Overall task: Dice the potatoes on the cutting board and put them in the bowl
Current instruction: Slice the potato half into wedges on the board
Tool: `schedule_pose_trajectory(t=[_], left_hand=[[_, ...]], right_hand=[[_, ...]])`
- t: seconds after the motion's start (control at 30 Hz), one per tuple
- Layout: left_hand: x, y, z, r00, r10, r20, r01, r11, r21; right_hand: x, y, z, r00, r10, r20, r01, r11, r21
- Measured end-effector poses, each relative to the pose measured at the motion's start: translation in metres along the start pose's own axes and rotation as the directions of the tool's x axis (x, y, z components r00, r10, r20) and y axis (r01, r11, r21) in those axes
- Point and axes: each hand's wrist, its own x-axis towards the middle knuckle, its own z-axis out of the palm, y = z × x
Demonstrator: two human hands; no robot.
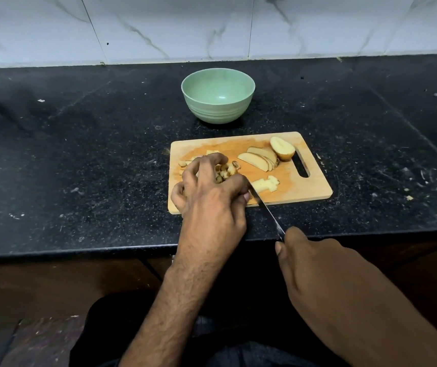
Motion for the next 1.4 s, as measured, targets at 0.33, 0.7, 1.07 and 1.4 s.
schedule_pose_trajectory(t=[0.33,0.7,1.07,1.4], left_hand=[[-0.001,-0.002,0.005,0.997,-0.056,-0.061,0.051,0.996,-0.072],[-0.004,-0.001,0.012,0.986,-0.055,-0.159,0.050,0.998,-0.035],[0.003,0.004,0.008,0.997,0.044,0.057,-0.050,0.994,0.102],[0.021,0.010,0.009,0.995,-0.005,0.100,0.003,1.000,0.020]], right_hand=[[0.002,0.016,-0.002,0.994,-0.011,0.113,0.009,1.000,0.017],[-0.017,0.022,-0.015,0.992,0.032,0.125,-0.039,0.998,0.049],[-0.003,0.057,-0.003,0.981,0.120,-0.154,-0.095,0.983,0.156],[0.004,0.063,0.000,0.982,0.114,-0.153,-0.083,0.977,0.194]])
